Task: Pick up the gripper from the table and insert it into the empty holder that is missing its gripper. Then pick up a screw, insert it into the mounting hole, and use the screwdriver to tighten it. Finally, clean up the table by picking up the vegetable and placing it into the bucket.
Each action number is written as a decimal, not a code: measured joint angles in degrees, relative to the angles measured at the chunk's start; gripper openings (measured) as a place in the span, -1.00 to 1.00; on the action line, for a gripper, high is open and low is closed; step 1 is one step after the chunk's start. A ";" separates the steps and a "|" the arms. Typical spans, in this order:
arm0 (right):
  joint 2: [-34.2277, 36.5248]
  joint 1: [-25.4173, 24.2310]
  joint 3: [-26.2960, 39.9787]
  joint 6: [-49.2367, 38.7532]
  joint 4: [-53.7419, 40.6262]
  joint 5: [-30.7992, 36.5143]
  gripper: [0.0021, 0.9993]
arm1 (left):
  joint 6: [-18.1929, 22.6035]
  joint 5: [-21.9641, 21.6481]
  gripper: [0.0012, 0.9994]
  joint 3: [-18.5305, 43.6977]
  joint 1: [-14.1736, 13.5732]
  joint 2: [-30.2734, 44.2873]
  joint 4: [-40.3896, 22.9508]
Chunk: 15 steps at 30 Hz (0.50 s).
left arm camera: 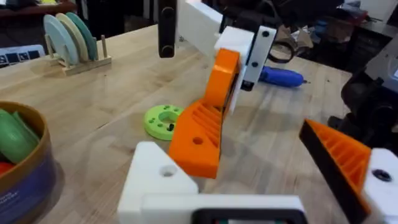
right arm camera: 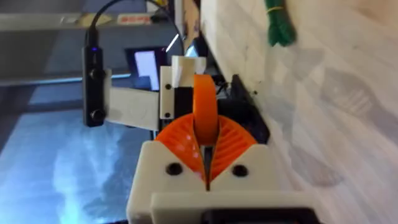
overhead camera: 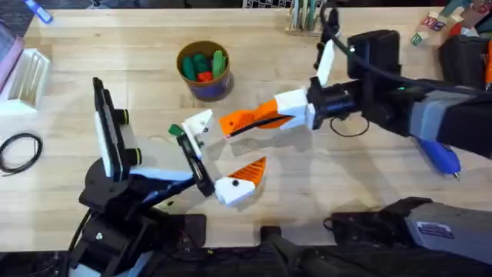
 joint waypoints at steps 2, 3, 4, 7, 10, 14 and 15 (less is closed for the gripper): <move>1.85 1.03 0.00 2.63 3.97 -1.94 -0.98 | 0.00 0.00 0.99 0.00 0.00 0.00 0.00; 2.50 1.47 0.00 3.82 5.78 -2.67 -0.98 | 0.00 0.00 0.99 0.00 0.00 0.00 0.00; 3.02 1.86 0.00 4.96 7.31 -3.25 -0.98 | 0.00 0.00 0.99 0.00 0.00 0.00 0.00; 3.43 2.37 0.00 7.20 8.93 -4.08 -0.98 | 0.00 0.00 0.99 0.00 0.00 0.00 0.00; 3.43 2.42 0.00 8.54 9.06 -4.06 -0.98 | 0.00 0.00 0.99 0.00 0.00 0.00 0.00; 3.43 2.42 0.00 9.49 9.09 -4.02 -0.98 | 0.00 0.00 0.99 0.00 0.00 0.00 0.02; 3.43 2.42 0.00 9.88 9.12 -3.94 -0.98 | 0.00 0.01 0.99 0.00 0.00 0.00 0.00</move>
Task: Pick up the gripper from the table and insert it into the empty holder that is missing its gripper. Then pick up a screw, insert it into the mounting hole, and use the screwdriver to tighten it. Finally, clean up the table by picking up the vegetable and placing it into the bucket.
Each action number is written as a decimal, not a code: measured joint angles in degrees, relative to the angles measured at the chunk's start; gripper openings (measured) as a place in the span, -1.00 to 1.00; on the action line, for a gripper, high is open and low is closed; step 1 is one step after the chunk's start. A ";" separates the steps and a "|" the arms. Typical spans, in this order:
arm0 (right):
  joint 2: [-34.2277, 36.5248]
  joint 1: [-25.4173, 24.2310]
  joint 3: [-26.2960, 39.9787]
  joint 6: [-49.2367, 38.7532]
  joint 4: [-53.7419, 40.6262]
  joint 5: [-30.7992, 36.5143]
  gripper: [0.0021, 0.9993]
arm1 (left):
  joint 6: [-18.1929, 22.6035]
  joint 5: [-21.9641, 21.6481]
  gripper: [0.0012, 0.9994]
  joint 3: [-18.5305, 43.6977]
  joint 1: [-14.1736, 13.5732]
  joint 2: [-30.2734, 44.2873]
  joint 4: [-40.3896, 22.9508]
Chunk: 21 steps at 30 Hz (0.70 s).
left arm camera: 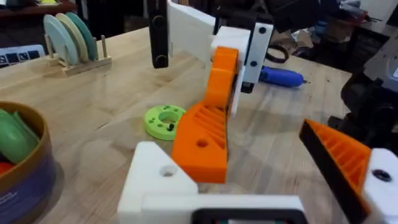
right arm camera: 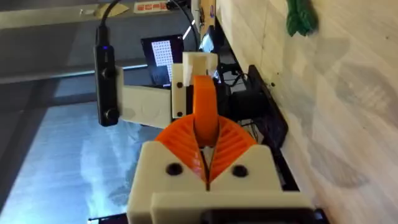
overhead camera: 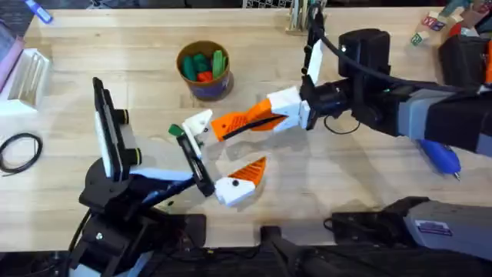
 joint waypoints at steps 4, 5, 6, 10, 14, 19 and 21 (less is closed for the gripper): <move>0.00 0.07 0.00 1.53 1.37 0.78 -0.98 | 0.00 0.02 0.99 0.00 0.00 0.00 0.00; 0.00 0.17 0.00 1.90 2.21 1.00 -0.98 | 0.00 -0.01 0.99 0.00 0.00 0.00 0.00; 0.00 0.31 0.00 2.27 3.09 1.22 -0.98 | 0.02 -0.03 0.99 0.00 0.00 0.00 0.02; 0.52 1.17 -0.02 4.83 6.64 2.08 -0.98 | 0.39 -0.29 0.98 0.00 0.02 0.00 0.04; 1.57 2.13 -0.02 6.36 7.39 3.14 -0.98 | 0.31 -0.41 0.98 0.00 0.02 -0.01 0.00; 3.58 3.99 -0.02 7.63 10.42 4.73 -0.99 | -0.37 -1.81 0.99 0.00 0.16 0.00 -0.04; 4.84 4.64 0.00 8.94 13.70 5.35 -0.99 | -0.55 -2.93 0.99 0.00 0.43 0.02 -0.04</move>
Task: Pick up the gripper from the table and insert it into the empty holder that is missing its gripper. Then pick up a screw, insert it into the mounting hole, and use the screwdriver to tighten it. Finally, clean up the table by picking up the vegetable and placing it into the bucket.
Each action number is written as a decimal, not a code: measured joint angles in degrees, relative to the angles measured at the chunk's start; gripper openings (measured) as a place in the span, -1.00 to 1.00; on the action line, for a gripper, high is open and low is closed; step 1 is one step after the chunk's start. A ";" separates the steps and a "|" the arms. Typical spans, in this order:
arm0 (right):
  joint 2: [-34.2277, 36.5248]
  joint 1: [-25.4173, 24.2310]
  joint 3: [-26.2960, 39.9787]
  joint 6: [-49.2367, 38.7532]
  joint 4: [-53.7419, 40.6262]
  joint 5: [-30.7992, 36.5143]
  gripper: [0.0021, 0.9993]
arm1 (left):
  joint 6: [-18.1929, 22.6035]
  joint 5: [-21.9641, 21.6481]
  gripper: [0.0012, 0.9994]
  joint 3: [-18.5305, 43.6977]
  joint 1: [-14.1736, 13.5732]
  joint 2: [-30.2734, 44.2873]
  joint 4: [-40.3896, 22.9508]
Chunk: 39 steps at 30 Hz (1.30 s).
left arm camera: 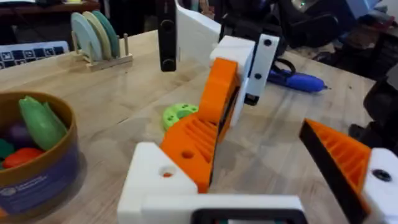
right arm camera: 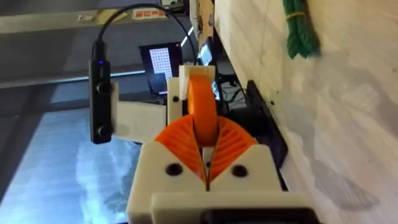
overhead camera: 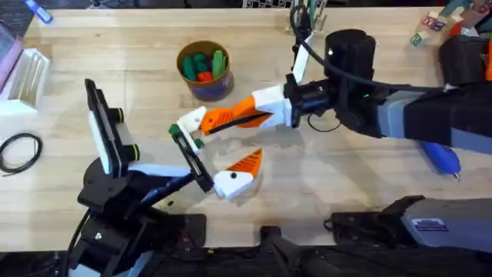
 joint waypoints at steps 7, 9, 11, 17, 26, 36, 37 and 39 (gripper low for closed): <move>4.14 2.63 0.11 5.62 9.41 4.57 -0.99 | -0.59 -4.89 0.99 0.04 1.08 0.09 -0.02; 4.65 3.16 0.46 6.49 9.78 5.66 -0.99 | -0.77 -5.94 0.99 0.08 1.21 0.10 -0.12; 4.91 3.32 0.95 6.95 9.83 6.28 -0.99 | -0.79 -6.59 0.99 0.11 1.21 0.11 -0.13; 5.72 4.25 2.41 8.20 9.52 4.57 -0.99 | -0.70 -2.70 0.99 0.15 0.01 0.09 -0.11; 6.33 4.03 3.48 8.66 8.85 3.36 -0.99 | -0.13 -1.09 0.99 0.15 -0.03 0.09 -0.11; 6.31 5.90 3.93 8.64 8.92 8.17 -0.99 | -0.42 -3.42 0.99 0.15 0.41 0.09 -0.13; 6.31 5.90 3.93 8.59 8.92 8.19 -0.99 | -0.42 -3.44 0.99 0.15 0.41 0.09 -0.13; 6.31 5.90 3.93 8.56 8.92 8.21 -0.99 | -0.46 -3.48 0.99 0.15 0.41 0.09 -0.13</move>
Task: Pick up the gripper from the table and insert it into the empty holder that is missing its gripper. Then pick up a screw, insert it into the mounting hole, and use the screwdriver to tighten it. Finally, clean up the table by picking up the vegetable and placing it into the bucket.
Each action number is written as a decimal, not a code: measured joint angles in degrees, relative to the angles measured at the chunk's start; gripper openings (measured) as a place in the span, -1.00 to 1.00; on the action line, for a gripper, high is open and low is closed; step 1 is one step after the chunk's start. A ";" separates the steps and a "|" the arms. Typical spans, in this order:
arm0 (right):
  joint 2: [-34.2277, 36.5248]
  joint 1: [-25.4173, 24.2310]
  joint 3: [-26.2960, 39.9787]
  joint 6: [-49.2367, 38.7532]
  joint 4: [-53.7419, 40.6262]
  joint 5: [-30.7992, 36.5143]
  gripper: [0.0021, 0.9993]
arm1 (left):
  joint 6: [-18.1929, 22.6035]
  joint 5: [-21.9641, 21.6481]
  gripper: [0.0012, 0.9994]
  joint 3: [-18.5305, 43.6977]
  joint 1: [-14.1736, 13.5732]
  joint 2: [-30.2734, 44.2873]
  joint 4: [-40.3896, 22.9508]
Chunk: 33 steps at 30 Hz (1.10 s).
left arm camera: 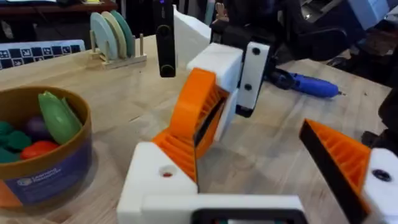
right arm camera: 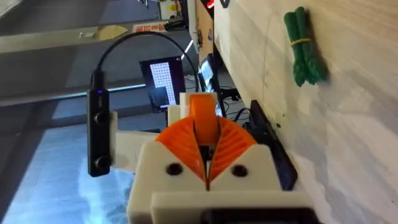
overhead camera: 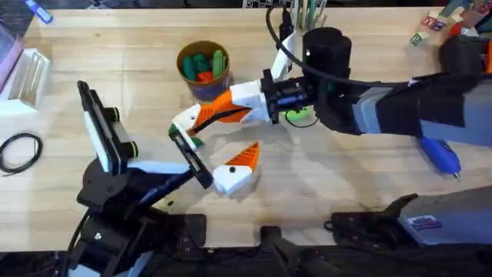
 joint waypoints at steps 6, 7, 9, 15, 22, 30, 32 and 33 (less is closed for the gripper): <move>0.02 0.00 0.00 -2.28 -0.03 -0.31 -0.89 | -0.10 -0.02 0.99 0.00 0.00 0.00 0.00; 0.00 0.00 0.00 -2.68 -0.05 -0.35 -0.77 | -0.09 -0.02 0.99 0.00 0.00 0.00 -0.01; 0.03 0.02 0.00 -3.46 -0.05 -0.24 -0.55 | -0.06 0.36 0.99 0.00 -0.01 0.00 0.00; 0.78 0.40 0.02 -5.77 0.10 -2.26 -0.07 | 0.48 3.79 0.99 0.02 -0.98 0.00 0.00; 1.01 -1.95 0.11 -7.07 3.78 -4.84 0.86 | 0.76 5.89 0.99 0.02 -1.09 0.00 -0.04; 1.01 -9.89 0.21 -11.99 3.77 -3.80 0.92 | 0.76 6.21 0.99 0.02 -1.09 -0.02 -0.07; 1.01 -12.52 0.40 -13.86 3.50 -2.89 0.92 | 0.76 6.21 0.99 0.02 -1.09 0.00 -0.07; 1.01 -13.78 0.64 -14.82 3.21 -2.55 0.92 | 0.75 6.21 0.99 0.02 -1.09 -0.01 -0.07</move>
